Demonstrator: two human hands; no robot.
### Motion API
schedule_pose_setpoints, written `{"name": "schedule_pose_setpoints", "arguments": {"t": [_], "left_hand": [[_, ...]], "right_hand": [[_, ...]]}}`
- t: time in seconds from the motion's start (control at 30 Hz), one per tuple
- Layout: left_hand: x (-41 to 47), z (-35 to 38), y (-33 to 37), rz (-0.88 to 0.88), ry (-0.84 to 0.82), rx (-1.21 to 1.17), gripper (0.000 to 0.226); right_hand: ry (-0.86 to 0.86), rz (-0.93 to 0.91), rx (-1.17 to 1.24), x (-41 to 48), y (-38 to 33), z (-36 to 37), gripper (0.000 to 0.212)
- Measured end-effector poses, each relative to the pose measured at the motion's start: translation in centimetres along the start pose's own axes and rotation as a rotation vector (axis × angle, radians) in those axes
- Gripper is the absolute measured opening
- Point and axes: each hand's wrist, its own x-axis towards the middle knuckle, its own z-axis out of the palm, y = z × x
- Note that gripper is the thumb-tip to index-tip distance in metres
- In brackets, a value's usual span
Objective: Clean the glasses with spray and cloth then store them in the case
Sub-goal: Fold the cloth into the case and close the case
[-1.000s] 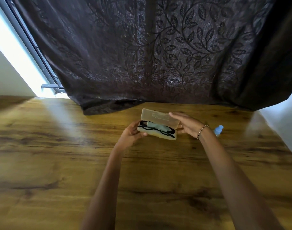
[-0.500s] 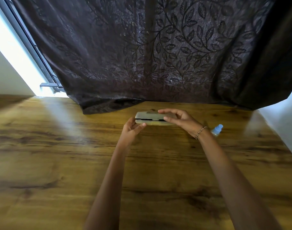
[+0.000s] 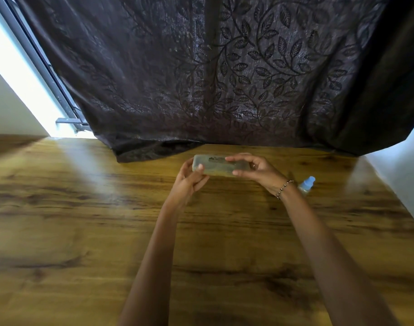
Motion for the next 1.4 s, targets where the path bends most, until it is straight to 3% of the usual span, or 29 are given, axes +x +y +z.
{"name": "schedule_pose_setpoints", "arguments": {"t": [0.2,0.27,0.37,0.5,0.77,0.97,1.2,1.4], "left_hand": [[0.9,0.9,0.3,-0.051,0.160,-0.051,0.054],[1.0,0.9,0.4,-0.042,0.188,-0.070,0.053],[0.9,1.0,0.6,-0.036,0.197,-0.058,0.042],[0.8,1.1,0.7,-0.042,0.213,-0.098,0.039],[0.7,1.5,0.6,-0.061,0.216,-0.128,0.052],[0.7,1.7,0.3,-0.070,0.223,-0.149,0.037],[0.8,1.5,0.0,-0.082,0.257,-0.141,0.035],[1.1,1.2,0.1,-0.093,0.255,-0.137,0.035]], "right_hand": [[0.014,0.077,0.039,0.1,-0.2,0.2,0.051],[0.074,0.196,0.171,0.2,-0.2,0.5,0.059],[0.094,0.332,0.430,0.4,-0.1,0.9,0.052],[0.143,0.367,0.625,0.3,-0.3,1.2,0.057],[0.203,0.381,0.599,0.3,-0.9,1.1,0.031],[0.206,0.390,0.601,0.1,-0.9,1.1,0.029],[0.226,0.402,0.619,0.2,-0.7,1.4,0.024],[0.243,0.394,0.638,0.3,-0.4,1.6,0.038]]}}
